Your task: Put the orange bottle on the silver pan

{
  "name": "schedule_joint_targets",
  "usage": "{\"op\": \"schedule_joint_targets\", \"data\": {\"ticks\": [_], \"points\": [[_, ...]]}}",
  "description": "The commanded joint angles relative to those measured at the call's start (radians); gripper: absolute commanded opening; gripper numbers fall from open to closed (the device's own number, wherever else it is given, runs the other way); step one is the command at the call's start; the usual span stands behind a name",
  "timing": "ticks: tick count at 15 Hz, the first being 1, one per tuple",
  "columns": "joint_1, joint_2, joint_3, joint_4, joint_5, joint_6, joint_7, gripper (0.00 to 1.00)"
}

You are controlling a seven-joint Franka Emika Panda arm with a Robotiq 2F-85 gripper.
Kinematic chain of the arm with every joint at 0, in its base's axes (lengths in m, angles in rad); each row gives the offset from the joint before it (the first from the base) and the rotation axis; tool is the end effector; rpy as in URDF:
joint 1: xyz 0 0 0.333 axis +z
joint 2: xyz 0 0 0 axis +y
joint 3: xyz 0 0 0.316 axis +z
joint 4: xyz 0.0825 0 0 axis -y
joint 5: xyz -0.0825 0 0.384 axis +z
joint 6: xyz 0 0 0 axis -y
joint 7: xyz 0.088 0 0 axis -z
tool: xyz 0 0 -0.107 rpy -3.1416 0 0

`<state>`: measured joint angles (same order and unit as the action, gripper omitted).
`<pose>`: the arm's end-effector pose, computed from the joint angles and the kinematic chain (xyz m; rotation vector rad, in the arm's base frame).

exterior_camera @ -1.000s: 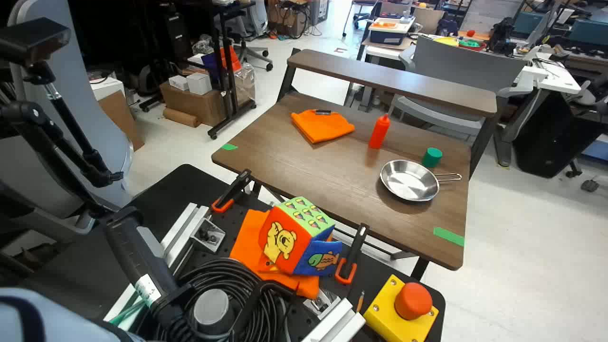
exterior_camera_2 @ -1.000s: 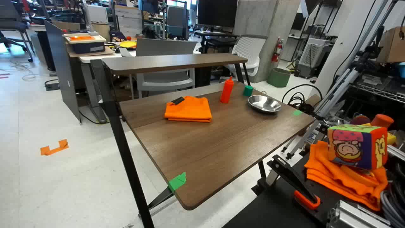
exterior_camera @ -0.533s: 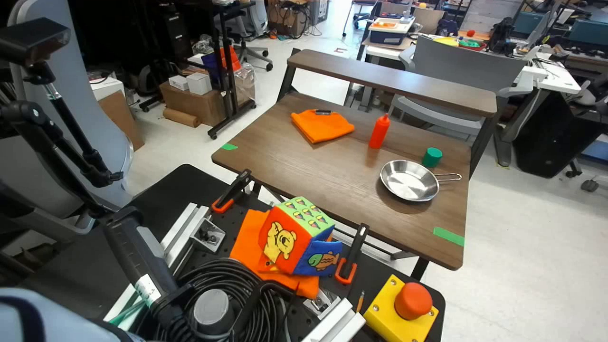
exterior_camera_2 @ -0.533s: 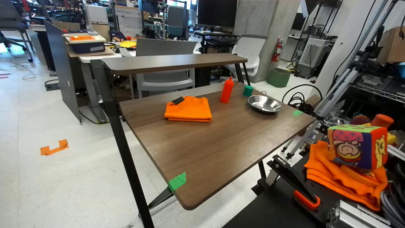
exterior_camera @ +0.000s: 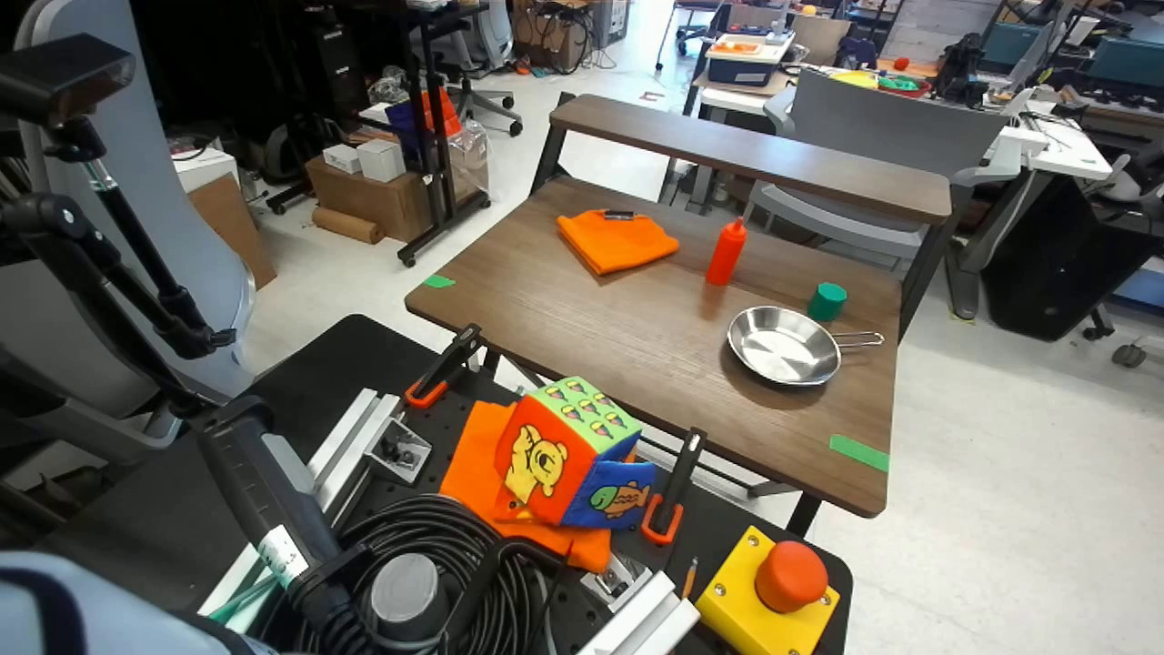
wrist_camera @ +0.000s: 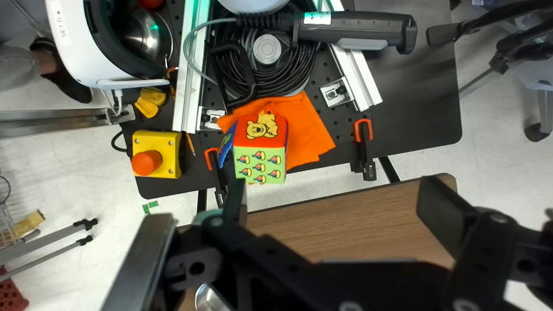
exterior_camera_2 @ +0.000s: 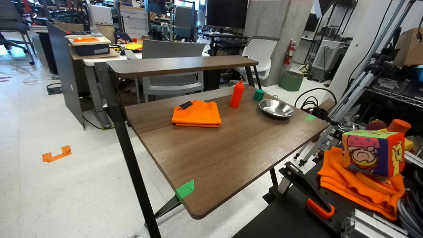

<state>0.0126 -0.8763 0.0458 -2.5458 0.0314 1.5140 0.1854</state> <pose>0.2701 0.0215 0.5232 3.1026 -0.2283 -0.2409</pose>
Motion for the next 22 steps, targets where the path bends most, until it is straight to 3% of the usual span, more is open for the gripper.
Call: {"op": "schedule_joint_targets", "data": {"ticks": [1, 6, 11, 17, 22], "points": [[-0.052, 0.101, -0.008, 0.058, -0.009, 0.049, 0.012, 1.0], [-0.102, 0.322, -0.027, 0.16, -0.029, 0.29, 0.002, 1.0], [-0.111, 0.618, -0.046, 0.349, -0.031, 0.556, 0.014, 1.0], [-0.099, 0.966, -0.06, 0.586, -0.083, 0.724, 0.045, 1.0], [-0.077, 1.213, -0.075, 0.759, -0.095, 0.72, 0.029, 1.0]]}}
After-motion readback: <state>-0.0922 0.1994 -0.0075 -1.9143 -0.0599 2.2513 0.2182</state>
